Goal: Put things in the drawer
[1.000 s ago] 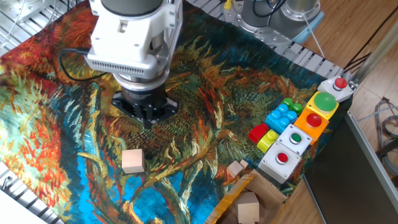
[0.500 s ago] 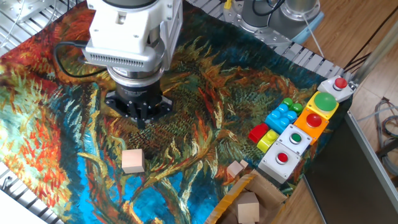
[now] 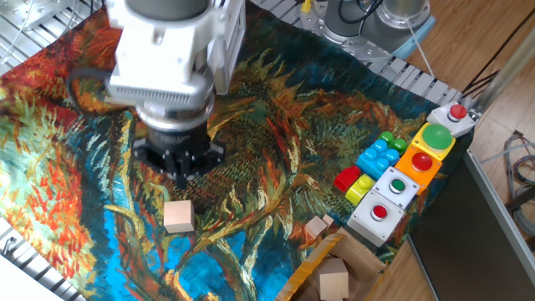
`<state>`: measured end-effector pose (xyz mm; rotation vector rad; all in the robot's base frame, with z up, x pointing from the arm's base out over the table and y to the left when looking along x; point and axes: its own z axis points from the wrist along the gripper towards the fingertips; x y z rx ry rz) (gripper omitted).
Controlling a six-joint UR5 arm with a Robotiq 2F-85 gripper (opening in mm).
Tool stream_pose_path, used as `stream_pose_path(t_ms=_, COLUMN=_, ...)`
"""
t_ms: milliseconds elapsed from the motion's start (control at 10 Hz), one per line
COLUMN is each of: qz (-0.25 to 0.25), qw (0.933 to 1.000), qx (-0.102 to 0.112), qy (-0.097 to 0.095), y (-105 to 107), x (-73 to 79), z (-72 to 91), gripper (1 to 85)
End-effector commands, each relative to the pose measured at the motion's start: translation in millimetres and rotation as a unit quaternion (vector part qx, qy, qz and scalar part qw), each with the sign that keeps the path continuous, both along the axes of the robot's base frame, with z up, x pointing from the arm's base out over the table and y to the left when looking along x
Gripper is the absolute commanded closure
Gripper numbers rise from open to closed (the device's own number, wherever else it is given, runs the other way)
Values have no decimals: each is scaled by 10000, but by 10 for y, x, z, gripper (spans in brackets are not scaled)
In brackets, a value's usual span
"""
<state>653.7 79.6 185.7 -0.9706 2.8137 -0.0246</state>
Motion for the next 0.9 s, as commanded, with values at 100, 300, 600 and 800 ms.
stream_pose_path(t_ms=100, qz=400, qw=9991, qx=123, qy=94, y=-4, x=89, z=-302, gripper=290)
stream_pose_path(t_ms=300, qz=384, qw=9992, qx=-65, qy=133, y=-103, x=73, z=-309, gripper=267)
stream_pose_path(t_ms=600, qz=457, qw=9988, qx=42, qy=187, y=-43, x=41, z=-310, gripper=143)
stream_pose_path(t_ms=800, qz=416, qw=9986, qx=-14, qy=337, y=-79, x=-34, z=-320, gripper=143)
